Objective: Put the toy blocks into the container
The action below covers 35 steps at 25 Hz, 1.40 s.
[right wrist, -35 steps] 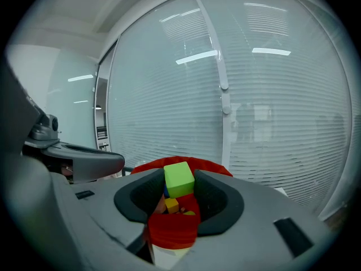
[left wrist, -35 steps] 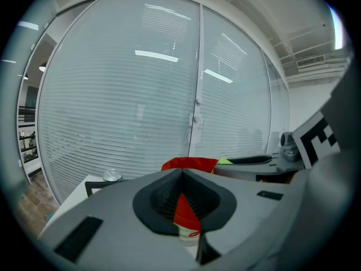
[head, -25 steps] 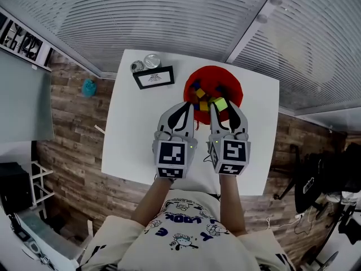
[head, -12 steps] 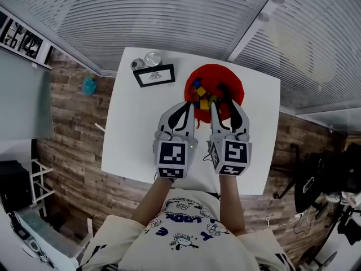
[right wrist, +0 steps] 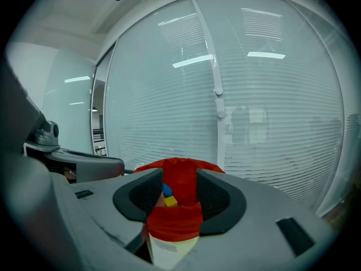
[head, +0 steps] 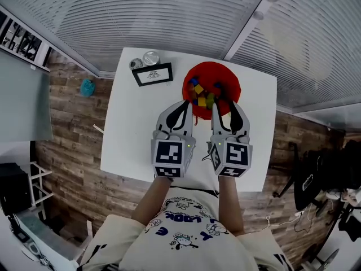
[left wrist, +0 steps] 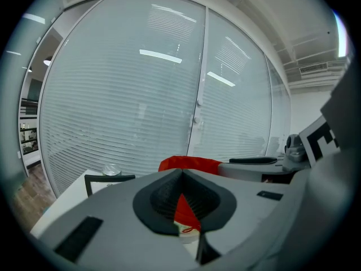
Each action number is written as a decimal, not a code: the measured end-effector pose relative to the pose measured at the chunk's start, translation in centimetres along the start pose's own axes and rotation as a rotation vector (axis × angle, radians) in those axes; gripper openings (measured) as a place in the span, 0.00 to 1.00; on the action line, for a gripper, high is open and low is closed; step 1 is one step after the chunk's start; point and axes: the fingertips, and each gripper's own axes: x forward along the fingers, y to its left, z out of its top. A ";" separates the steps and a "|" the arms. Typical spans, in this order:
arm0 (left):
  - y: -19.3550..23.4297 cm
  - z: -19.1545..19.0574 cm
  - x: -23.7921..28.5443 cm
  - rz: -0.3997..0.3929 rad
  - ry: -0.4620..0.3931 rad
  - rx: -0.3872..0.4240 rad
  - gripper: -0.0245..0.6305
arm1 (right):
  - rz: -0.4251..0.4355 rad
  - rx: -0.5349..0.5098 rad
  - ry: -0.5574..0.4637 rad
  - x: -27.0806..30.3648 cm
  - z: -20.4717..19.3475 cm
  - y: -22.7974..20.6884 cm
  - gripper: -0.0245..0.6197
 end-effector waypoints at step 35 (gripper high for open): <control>-5.7 -1.6 -2.0 -0.272 0.023 0.064 0.09 | -0.289 0.048 0.029 -7.9 -3.1 -2.4 0.31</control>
